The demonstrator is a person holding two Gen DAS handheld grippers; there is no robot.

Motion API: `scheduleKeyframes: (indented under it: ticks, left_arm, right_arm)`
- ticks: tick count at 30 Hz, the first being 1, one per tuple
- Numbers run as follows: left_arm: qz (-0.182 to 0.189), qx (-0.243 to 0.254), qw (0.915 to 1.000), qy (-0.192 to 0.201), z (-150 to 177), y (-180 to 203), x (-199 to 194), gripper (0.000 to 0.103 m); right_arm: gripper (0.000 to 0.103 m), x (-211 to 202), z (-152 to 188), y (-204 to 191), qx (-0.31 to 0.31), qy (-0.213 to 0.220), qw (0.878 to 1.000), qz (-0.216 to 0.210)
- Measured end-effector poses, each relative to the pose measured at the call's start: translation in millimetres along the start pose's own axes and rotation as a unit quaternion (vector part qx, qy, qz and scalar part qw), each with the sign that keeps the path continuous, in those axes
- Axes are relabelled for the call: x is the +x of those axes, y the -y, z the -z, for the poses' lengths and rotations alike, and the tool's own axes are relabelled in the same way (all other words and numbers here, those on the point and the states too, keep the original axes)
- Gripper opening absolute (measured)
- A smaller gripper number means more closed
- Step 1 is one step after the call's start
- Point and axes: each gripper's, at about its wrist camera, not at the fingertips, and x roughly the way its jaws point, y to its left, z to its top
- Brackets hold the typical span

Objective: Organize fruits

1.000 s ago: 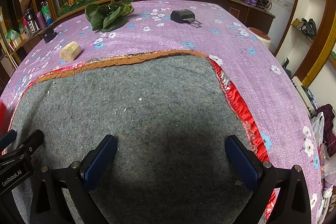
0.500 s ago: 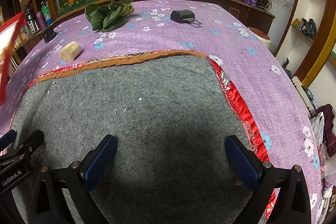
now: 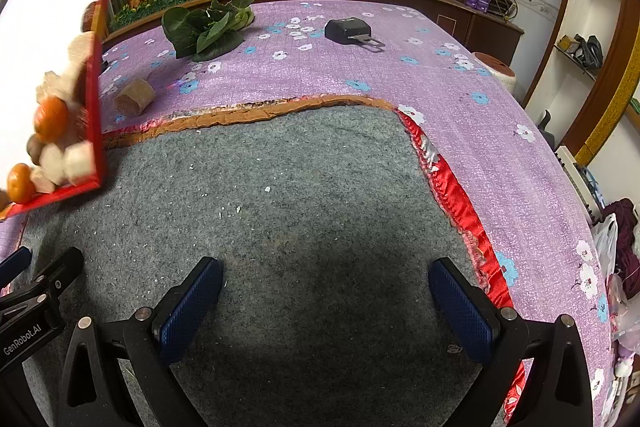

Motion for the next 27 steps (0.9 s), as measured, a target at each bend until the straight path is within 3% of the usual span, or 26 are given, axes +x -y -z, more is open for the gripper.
scheduleKeyframes:
  ticks: [27]
  left_arm:
    - [-0.001,0.000,1.0000,-0.001,-3.4,1.2,-1.2,0.103]
  right_arm:
    - [0.103,-1.1,-0.3,1.1,0.000,0.000,1.000,0.000]
